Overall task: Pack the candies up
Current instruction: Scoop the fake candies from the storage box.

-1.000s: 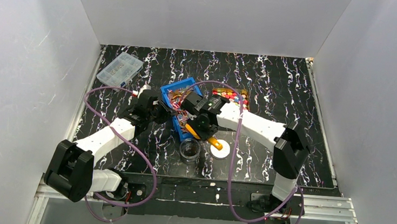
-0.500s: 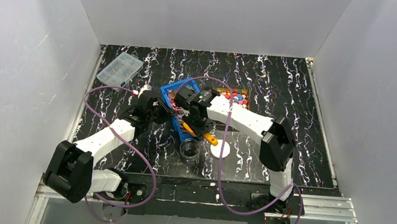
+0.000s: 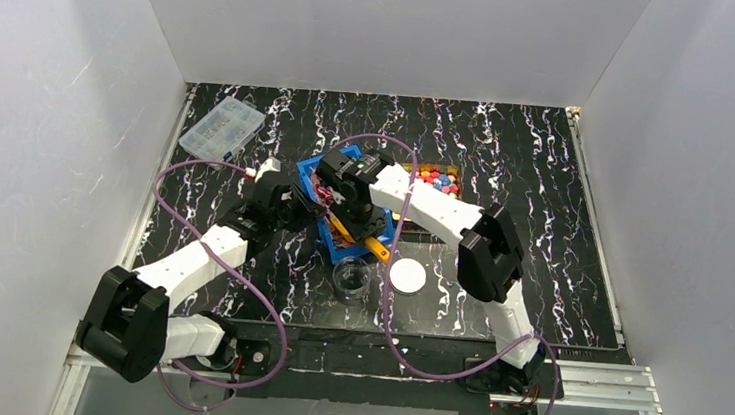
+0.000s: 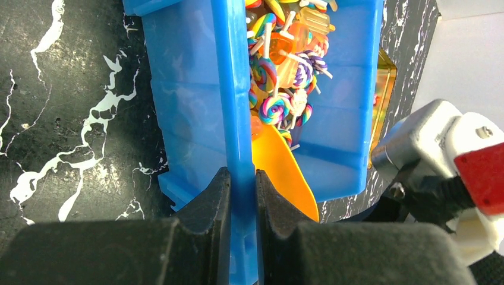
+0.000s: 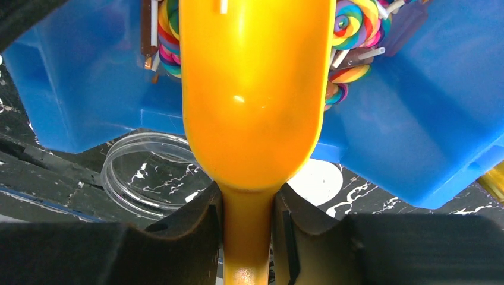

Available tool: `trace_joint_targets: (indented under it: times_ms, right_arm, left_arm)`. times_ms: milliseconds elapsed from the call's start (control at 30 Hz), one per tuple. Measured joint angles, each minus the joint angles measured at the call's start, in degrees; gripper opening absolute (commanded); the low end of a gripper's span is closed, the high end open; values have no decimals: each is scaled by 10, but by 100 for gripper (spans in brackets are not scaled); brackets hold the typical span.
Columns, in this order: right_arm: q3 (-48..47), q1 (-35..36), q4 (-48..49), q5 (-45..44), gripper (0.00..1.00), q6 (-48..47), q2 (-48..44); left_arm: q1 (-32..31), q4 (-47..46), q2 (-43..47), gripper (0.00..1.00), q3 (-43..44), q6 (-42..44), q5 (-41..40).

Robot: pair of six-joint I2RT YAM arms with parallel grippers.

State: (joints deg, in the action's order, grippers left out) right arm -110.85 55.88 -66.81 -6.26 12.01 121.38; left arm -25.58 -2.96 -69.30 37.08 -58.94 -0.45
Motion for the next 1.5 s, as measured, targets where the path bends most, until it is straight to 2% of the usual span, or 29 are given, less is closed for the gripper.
trace_joint_targets:
  times_ms: [133, 300, 633, 1200, 1400, 1500]
  right_arm:
    - [-7, -7, 0, 7, 1, 9, 7]
    - [2, -13, 45, 5, 1, 22, 10]
    - [98, -14, 230, -3, 1, 45, -17]
    - [256, -13, 387, -7, 1, 39, -101]
    - [316, -17, 427, -6, 1, 30, -141]
    - [331, -17, 437, -3, 1, 28, -152]
  left_arm:
    - [0, 0, 0, 0, 0, 5, 0]
    - [-1, 5, 4, 0, 0, 12, 0]
    - [-5, 30, 23, 0, -3, 26, 5]
    - [-13, 68, 34, 0, 5, 54, 9]
    - [-16, 89, 24, 13, 22, 66, 16]
    - [-16, 96, 20, 23, 28, 72, 15]
